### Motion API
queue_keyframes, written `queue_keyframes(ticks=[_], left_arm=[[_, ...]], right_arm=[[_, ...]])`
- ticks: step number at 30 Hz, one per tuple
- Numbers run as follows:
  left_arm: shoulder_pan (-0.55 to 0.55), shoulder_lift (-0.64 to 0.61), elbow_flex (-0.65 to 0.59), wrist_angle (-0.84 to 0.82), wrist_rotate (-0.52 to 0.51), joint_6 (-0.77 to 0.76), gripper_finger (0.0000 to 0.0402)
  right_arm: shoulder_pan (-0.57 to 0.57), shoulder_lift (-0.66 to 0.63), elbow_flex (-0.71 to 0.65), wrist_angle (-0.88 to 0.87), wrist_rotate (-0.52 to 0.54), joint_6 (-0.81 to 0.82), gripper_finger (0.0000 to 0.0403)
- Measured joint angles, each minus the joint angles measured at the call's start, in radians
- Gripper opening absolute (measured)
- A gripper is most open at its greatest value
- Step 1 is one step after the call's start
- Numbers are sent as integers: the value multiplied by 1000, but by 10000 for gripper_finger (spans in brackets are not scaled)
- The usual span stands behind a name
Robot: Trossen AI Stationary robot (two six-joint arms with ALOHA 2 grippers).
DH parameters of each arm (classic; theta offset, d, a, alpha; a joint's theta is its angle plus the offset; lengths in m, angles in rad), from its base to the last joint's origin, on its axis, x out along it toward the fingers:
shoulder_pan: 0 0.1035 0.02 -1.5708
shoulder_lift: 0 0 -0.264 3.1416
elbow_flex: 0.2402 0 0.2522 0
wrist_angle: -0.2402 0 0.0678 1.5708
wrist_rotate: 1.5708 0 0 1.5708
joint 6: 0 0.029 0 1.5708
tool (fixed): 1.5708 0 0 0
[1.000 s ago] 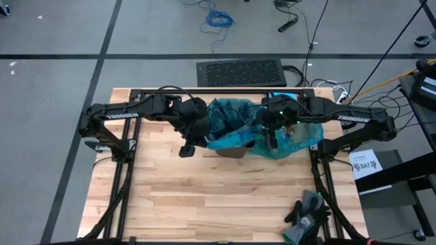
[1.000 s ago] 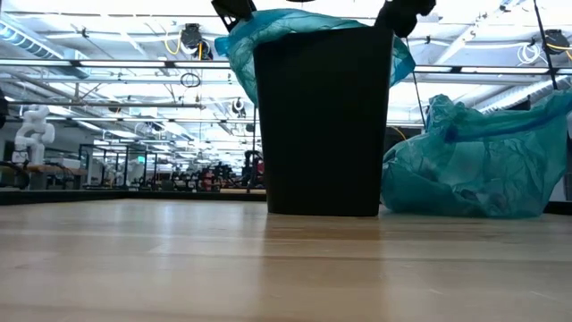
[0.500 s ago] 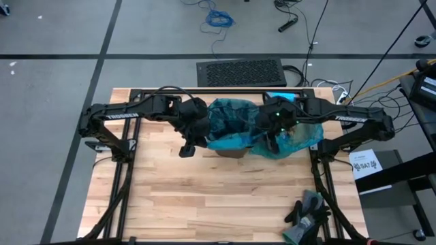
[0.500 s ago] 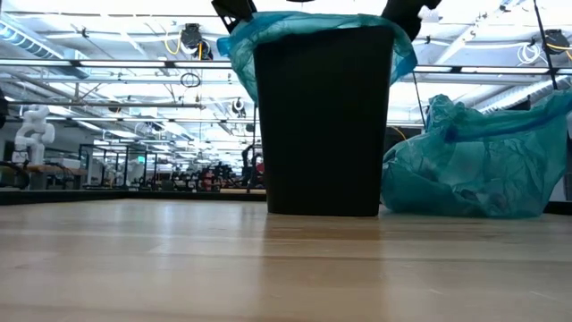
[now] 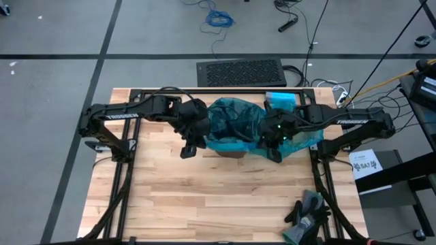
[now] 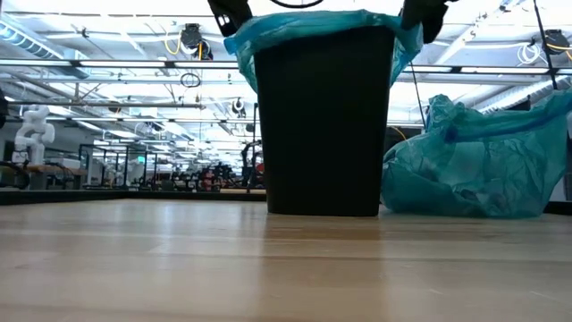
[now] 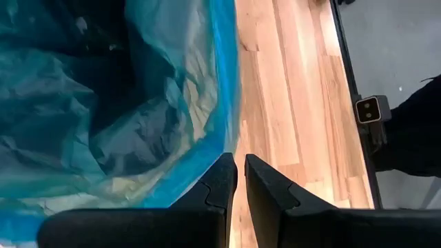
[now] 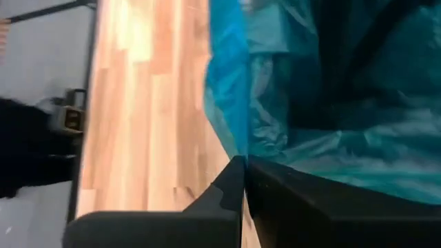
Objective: Place trash/remove bag and relplace
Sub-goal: Put the blue trash bag into the black trash bin
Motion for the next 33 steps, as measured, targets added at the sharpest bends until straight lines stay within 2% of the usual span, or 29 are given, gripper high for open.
queue_keyframes(ticks=[4,6,11,19,29,33], left_arm=[[-25,3,0,-16,-36,-29,37],[-39,8,1,-39,-66,-30,30],[-52,59,2,-56,-85,-55,5],[-59,94,2,-52,-108,-70,9],[-63,24,1,-52,-117,-98,10],[-64,-22,1,-49,-176,-107,10]], right_arm=[[58,3,0,-37,129,67,4],[77,11,0,-41,157,86,1],[100,59,0,-38,158,112,1],[126,128,-1,-4,150,114,1],[142,124,-1,14,150,125,0],[142,124,-1,22,150,127,0]])
